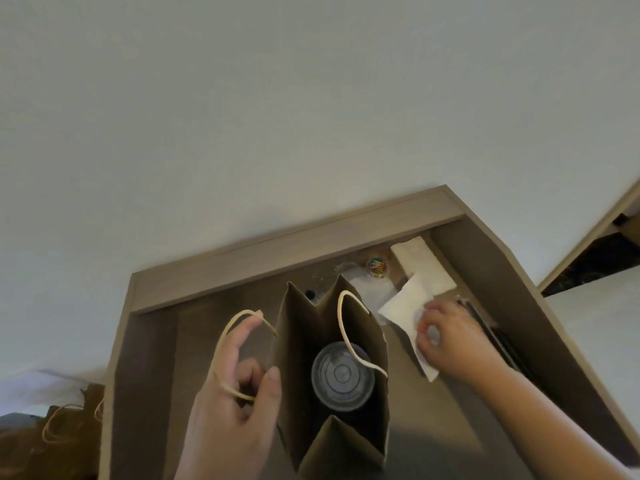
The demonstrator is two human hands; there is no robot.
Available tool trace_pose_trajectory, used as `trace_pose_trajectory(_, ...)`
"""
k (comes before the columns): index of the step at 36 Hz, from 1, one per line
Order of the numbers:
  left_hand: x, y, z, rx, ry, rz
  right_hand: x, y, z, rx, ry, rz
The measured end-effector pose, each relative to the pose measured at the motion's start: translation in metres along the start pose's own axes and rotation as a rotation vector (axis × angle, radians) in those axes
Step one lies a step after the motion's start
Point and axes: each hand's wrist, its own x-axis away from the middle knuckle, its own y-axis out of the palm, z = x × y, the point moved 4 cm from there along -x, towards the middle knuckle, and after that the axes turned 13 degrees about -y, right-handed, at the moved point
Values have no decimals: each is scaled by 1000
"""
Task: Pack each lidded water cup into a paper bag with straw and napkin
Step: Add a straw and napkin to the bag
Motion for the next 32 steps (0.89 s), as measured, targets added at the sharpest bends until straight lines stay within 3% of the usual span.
trace_pose_trajectory(7, 6, 7, 5, 17, 18, -39, 12, 28, 0, 109, 40, -14)
trace_pose_trajectory(13, 11, 4, 4, -10, 6, -1, 14, 27, 6, 36, 221, 176)
trace_pose_trajectory(21, 14, 2, 4, 0, -40, -8, 9, 21, 11, 75, 285, 140)
trace_pose_trajectory(27, 11, 2, 5, -19, -106, -41, 14, -69, -48, -360, 261, 270)
trace_pose_trajectory(30, 8, 3, 0, -6, -182, -57, 20, -150, -107, -466, 75, 404)
trace_pose_trajectory(32, 10, 2, 6, 7, -179, -65, 22, -195, -153, -772, -108, 414)
